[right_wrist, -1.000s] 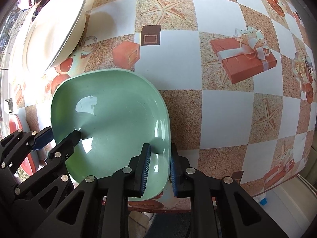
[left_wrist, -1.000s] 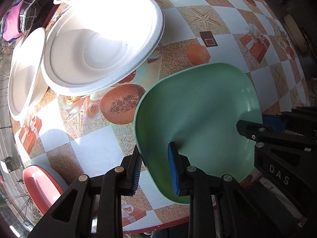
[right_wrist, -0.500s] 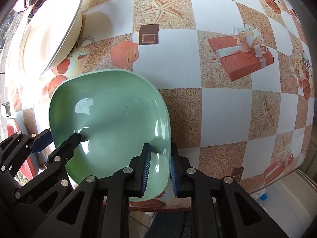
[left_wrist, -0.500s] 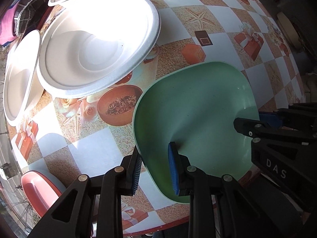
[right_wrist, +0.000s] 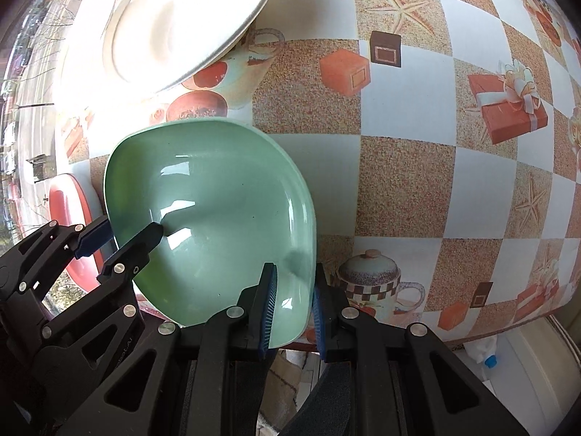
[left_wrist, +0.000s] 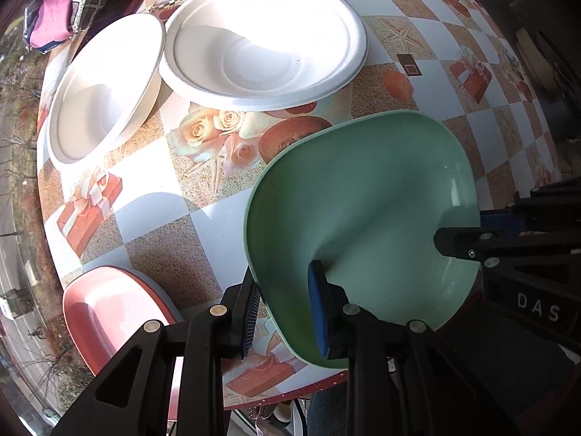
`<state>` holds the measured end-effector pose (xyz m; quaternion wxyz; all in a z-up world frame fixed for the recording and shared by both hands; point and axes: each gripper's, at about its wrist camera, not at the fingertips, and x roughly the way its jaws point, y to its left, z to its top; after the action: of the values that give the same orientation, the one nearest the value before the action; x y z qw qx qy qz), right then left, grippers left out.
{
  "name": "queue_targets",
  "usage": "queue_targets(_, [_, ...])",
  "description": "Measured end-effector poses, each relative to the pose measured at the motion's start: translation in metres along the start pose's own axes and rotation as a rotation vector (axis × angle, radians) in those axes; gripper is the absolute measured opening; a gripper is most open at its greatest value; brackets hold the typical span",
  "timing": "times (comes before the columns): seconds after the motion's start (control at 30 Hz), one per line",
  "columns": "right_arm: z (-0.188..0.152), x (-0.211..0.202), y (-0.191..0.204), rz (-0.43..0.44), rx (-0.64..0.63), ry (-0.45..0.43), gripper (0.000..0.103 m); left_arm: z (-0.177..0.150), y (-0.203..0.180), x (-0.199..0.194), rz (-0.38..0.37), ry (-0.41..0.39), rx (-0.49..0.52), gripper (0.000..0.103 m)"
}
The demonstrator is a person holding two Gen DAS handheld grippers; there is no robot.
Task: Organize plates and bowls
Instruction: 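Lift the green plate with both tools and carry it over the pink plate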
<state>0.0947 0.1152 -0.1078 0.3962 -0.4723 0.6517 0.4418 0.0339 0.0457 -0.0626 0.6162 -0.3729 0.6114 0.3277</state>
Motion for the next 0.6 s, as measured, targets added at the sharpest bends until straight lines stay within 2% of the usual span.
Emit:
queue_targets(0.27, [0.006,-0.016,0.052,0.033,-0.137,0.018,0.02,-0.023,0.053,-0.037,0.065,-0.072,-0.113,0.027])
queue_targets(0.6, [0.008,-0.016,0.122,0.028,-0.323,0.036,0.02,-0.073,0.117,-0.051,0.098,-0.076,-0.298,0.027])
